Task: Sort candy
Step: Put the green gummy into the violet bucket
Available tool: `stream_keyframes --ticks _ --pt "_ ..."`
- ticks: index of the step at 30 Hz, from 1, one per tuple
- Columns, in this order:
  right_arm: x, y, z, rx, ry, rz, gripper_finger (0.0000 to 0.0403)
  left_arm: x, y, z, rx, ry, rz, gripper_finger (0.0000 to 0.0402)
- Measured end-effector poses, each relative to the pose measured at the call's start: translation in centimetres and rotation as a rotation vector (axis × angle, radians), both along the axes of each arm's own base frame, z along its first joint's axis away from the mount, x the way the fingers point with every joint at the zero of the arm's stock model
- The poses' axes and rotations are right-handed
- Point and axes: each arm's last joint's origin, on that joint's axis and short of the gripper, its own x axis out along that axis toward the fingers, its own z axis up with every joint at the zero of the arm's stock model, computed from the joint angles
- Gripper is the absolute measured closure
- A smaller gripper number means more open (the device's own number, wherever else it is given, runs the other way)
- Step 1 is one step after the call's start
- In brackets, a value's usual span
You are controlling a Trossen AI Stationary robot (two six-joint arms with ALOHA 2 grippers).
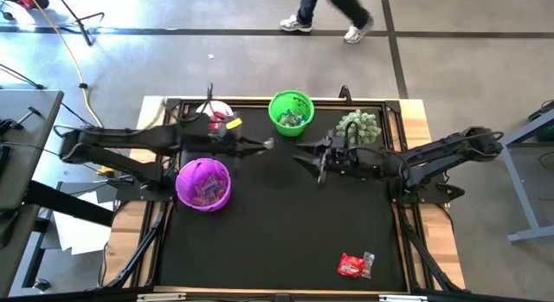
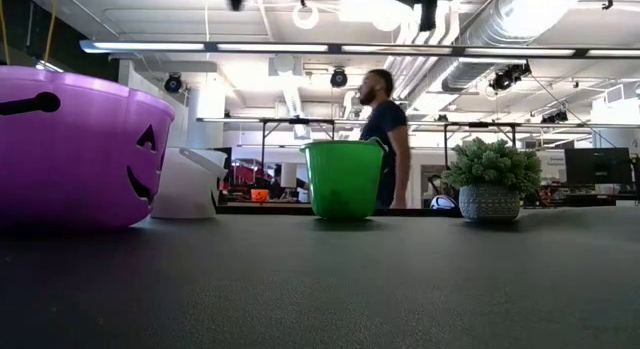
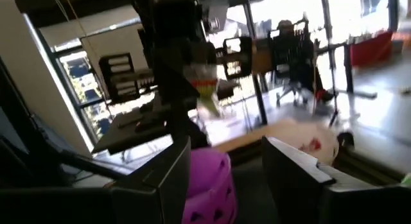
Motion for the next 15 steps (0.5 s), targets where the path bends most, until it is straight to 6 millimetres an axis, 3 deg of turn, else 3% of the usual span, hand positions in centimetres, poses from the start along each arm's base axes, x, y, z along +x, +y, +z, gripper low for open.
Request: stream_keyframes --ticks 9,15 --pt "-1.0 -0.1 -2.5 0.245 0.263 -0.004 0.0217 -9.3 -0.4 1.6 -0.257 0.117 0.114 0.0401" --pt "-1.6 -0.2 -4.2 0.378 0.406 -0.054 0.0217 -13.1 -1.5 -0.2 -0.598 0.360 0.110 0.0401"
